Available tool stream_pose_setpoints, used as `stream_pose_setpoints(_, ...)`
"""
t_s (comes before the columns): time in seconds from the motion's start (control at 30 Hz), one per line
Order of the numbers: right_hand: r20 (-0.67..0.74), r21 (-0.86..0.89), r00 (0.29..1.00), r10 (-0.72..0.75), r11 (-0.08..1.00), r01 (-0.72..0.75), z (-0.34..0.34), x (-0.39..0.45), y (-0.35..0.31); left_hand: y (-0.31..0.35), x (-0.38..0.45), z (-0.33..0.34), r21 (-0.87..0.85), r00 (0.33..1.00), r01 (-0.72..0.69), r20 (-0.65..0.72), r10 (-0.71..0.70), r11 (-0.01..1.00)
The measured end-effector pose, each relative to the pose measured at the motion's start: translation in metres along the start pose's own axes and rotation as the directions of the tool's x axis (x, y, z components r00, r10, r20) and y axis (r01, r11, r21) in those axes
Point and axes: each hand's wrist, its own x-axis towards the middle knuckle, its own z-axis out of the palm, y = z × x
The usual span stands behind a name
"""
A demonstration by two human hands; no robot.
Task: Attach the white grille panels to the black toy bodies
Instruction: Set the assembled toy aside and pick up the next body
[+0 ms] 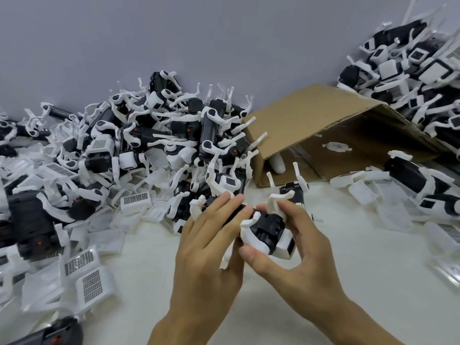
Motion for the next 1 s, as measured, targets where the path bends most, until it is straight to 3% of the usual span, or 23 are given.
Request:
stream_pose_setpoints(0.1,-0.051,0.057,0.996,0.076,0.996,-0.073,-0.004,0.000,-0.003,-0.002,-0.002,0.002,0.034,1.000,-0.011,-0.013,0.011,0.999)
stream_pose_setpoints(0.17,-0.083,0.111,0.990,0.117,0.988,-0.108,-0.006,0.000,-0.007,0.000,-0.004,0.004,0.143,0.999,-0.037,-0.025,0.041,0.989)
stream_pose_setpoints(0.3,-0.082,0.123,0.981,0.175,0.979,-0.164,-0.003,0.002,-0.012,-0.001,-0.008,0.006,0.227,0.989,-0.034,-0.133,0.066,0.973)
stream_pose_setpoints(0.4,-0.081,0.188,0.990,0.116,0.977,-0.099,-0.004,0.004,-0.014,-0.003,-0.007,0.003,0.069,0.972,-0.020,-0.233,0.036,0.997)
stream_pose_setpoints(0.5,-0.067,0.267,0.992,0.106,0.960,-0.085,-0.005,0.005,-0.013,0.004,-0.002,-0.003,-0.219,0.932,0.177,-0.274,-0.235,0.959)
stream_pose_setpoints(0.57,-0.061,0.256,0.993,0.101,0.963,-0.082,-0.005,0.006,-0.012,0.006,0.002,-0.008,-0.478,0.847,0.360,-0.192,-0.495,0.801)
stream_pose_setpoints(0.63,-0.048,0.215,0.997,0.065,0.975,-0.053,-0.005,0.005,-0.013,0.004,0.006,-0.013,-0.739,0.738,0.469,0.027,-0.675,0.484)
stream_pose_setpoints(0.7,-0.024,0.107,0.998,-0.054,0.993,0.056,-0.005,0.004,-0.014,0.003,0.011,-0.015,-0.860,0.660,0.491,0.266,-0.703,0.137)
stream_pose_setpoints(0.8,0.081,-0.039,0.957,-0.278,0.959,0.282,-0.004,0.001,-0.011,0.006,0.013,-0.015,-0.852,0.612,0.523,0.399,-0.683,-0.030)
stream_pose_setpoints(0.87,0.154,-0.040,0.929,-0.335,0.938,0.345,0.000,-0.001,-0.007,0.011,0.014,-0.013,-0.806,0.552,0.550,0.548,-0.628,-0.220)
stream_pose_setpoints(1.0,0.154,-0.009,0.941,-0.303,0.951,0.308,0.004,-0.003,-0.004,0.016,0.008,-0.008,-0.751,0.537,0.594,0.636,-0.553,-0.287)
